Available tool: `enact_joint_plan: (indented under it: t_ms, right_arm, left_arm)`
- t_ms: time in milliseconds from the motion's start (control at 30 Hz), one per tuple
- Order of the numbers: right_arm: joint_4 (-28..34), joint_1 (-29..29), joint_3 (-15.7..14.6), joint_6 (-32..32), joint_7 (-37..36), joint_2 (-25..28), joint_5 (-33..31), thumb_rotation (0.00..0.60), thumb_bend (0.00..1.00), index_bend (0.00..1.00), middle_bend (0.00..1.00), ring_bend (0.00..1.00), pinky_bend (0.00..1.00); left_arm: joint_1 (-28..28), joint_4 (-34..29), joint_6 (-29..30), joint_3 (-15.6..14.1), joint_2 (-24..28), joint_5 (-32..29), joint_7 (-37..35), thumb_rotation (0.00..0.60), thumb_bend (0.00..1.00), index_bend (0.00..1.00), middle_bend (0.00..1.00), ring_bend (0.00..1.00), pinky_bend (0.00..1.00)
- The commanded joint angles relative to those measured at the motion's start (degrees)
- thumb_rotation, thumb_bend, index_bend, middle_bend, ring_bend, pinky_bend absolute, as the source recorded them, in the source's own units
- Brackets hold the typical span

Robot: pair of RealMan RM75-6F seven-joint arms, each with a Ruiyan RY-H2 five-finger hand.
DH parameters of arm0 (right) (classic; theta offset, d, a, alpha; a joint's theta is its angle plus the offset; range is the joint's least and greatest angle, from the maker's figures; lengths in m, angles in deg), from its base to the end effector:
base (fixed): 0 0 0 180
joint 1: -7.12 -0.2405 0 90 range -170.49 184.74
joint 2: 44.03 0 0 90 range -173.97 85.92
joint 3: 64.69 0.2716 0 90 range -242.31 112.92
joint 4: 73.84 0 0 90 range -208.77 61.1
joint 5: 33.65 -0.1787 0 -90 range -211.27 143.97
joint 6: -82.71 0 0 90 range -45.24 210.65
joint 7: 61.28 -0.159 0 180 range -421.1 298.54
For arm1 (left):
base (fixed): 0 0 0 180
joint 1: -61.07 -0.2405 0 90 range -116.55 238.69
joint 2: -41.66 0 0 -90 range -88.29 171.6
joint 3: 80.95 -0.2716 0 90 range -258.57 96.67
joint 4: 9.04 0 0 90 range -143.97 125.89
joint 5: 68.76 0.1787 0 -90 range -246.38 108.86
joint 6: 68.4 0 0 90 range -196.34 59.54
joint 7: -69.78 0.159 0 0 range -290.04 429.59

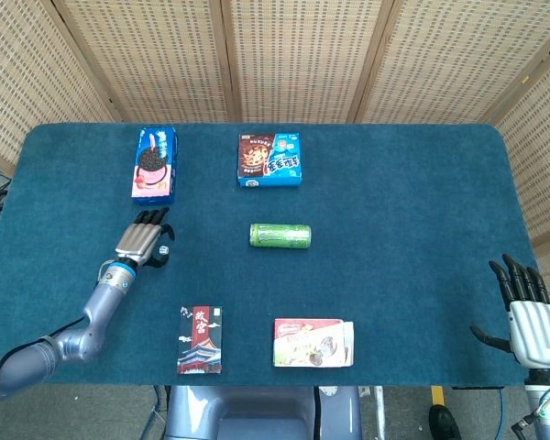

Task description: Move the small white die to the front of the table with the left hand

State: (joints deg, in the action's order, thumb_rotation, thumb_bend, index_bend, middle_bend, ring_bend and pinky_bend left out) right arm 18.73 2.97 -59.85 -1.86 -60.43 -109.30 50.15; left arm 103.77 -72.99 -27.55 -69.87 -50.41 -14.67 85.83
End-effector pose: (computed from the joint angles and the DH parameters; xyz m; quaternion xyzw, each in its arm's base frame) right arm -0.3164 -0.1966 0.1938 0.5734 -0.3957 0.3908 0.6015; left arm -0.2427 0.3997 0.0030 -0.7124 -0.4522 -0.2531 0.4732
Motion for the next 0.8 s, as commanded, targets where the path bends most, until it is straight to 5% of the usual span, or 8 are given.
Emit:
enact_joint_plan:
  t_ms: [33,233,633,800]
  right_arm:
    - [0.0,0.0,0.0,0.0,0.0,0.0,0.0,0.6,0.0,0.04,0.0,0.0,0.0]
    - [0.0,0.0,0.0,0.0,-0.1,0.0,0.0,0.6,0.0,0.04,0.0,0.0,0.0]
    - [0.0,0.0,0.0,0.1,-0.3,0.0,-0.1,0.6,0.0,0.04,0.0,0.0,0.0]
    - [0.0,0.0,0.0,0.2,-0.4,0.0,-0.2,0.6,0.0,0.04,0.0,0.0,0.0]
  left_arm:
    - [0.1,0.0,0.1,-0.2,0.1,-0.6,0.3,0.6,0.36,0.39,0.0,0.0,0.0]
    - [0.4,0.6,0.3,-0.6,-0.2,-1.8,1.3,0.6,0.36,0.51,0.0,0.0,0.0]
    - [0.9,0.7,1.0,-0.8,-0.4,-3.6,3.0,0.6,0.36,0.52,0.0,0.0,0.0]
    - [0.2,-6.0,3.9,0.4,3.9,-1.5,1.2,0.6,0.36,0.52,0.0,0.0,0.0]
